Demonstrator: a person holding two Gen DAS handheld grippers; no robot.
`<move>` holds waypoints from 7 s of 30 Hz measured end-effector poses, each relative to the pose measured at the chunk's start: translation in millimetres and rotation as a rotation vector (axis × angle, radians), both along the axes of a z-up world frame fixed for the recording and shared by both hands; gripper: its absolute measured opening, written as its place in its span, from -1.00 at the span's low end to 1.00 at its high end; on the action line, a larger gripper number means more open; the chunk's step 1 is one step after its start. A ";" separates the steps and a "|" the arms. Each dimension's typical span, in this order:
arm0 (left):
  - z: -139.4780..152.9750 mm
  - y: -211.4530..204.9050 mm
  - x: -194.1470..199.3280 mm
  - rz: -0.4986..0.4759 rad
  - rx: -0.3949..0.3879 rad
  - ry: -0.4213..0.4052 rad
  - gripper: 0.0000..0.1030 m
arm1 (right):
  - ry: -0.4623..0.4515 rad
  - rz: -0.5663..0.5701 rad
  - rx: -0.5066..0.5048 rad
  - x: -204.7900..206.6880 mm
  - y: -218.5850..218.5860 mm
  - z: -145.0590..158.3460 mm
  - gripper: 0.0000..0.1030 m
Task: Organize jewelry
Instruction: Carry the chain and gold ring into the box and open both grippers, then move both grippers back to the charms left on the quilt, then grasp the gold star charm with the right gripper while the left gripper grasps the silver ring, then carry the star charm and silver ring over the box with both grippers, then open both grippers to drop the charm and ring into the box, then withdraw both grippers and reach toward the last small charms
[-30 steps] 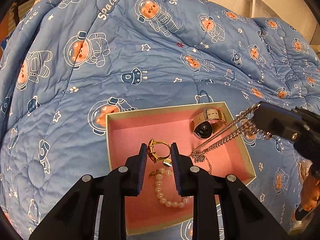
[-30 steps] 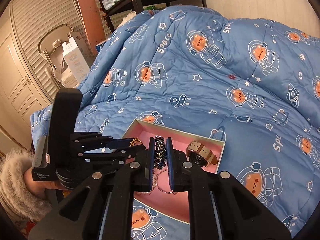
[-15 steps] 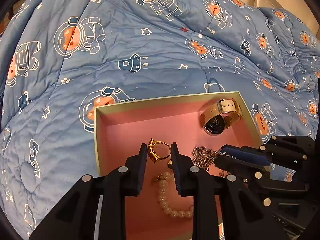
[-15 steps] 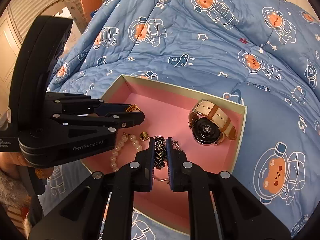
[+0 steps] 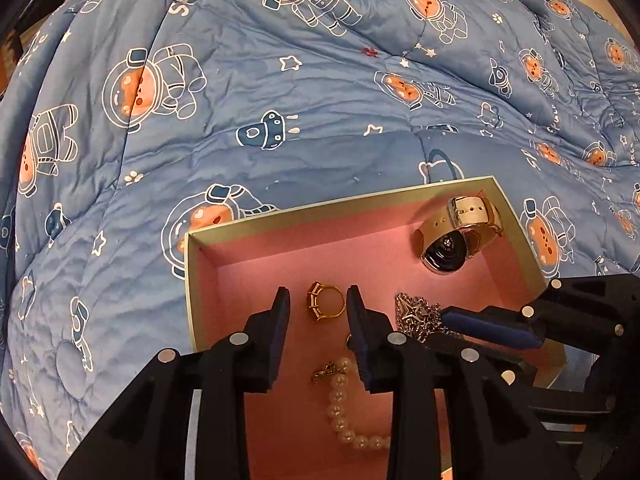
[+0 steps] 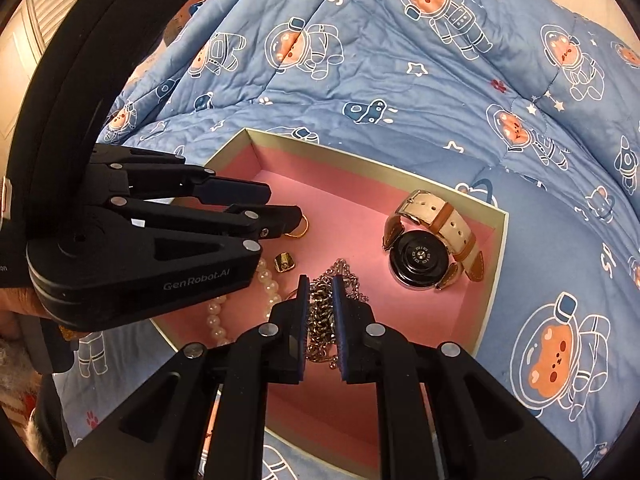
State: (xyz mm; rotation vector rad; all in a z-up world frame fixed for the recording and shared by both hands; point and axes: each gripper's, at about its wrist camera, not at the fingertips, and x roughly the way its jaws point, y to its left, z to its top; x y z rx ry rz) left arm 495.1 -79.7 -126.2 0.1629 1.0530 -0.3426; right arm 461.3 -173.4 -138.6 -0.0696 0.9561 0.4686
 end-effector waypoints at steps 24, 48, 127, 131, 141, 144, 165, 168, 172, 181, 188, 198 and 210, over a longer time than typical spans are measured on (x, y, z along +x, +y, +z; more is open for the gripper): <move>10.6 68.4 -165.1 0.066 -0.112 -0.166 0.84 | -0.150 -0.037 0.048 -147.8 -20.2 21.9 0.53; -29.6 42.9 -260.9 -0.130 -0.038 -0.187 0.23 | -0.081 0.098 -0.037 -214.5 -11.6 -30.0 0.01; 67.1 29.5 -174.2 -0.121 -0.218 -0.250 -0.59 | -0.196 0.013 0.126 -123.5 -24.6 80.3 -0.66; 62.9 32.0 -144.8 -0.101 -0.200 -0.224 -0.59 | -0.162 0.000 0.120 -99.3 -22.6 72.8 -0.66; 36.9 25.4 -74.0 -0.045 -0.154 -0.120 -0.59 | -0.039 -0.067 0.079 -33.0 -19.5 38.4 -0.66; 29.6 19.5 -60.3 -0.045 -0.126 -0.101 -0.59 | -0.008 -0.083 0.047 -19.0 -17.9 28.1 -0.66; -1.7 6.2 -28.5 -0.006 -0.066 -0.035 -0.59 | 0.088 -0.144 -0.060 15.2 -7.2 -8.0 -0.66; -1.5 5.3 -26.2 -0.002 -0.067 -0.033 -0.59 | 0.101 -0.155 -0.065 18.7 -6.2 -7.8 -0.66; -1.1 0.1 -26.4 -0.017 -0.036 -0.046 -0.58 | 0.094 -0.154 -0.090 21.4 -3.8 -8.0 -0.65; -1.0 -3.0 -25.9 -0.027 -0.013 -0.059 -0.51 | 0.066 -0.110 -0.132 17.5 1.5 -9.7 -0.58; 4.2 -1.7 -26.3 -0.026 0.014 -0.083 -0.29 | 0.036 -0.105 -0.153 16.9 2.2 -6.4 -0.27; 40.0 28.2 -47.5 0.046 -0.088 -0.194 0.53 | -0.107 -0.095 -0.145 -18.9 -4.9 25.6 0.28; 28.9 61.5 -138.2 0.050 -0.128 -0.223 0.77 | -0.150 -0.015 -0.075 -109.8 -20.8 28.7 0.39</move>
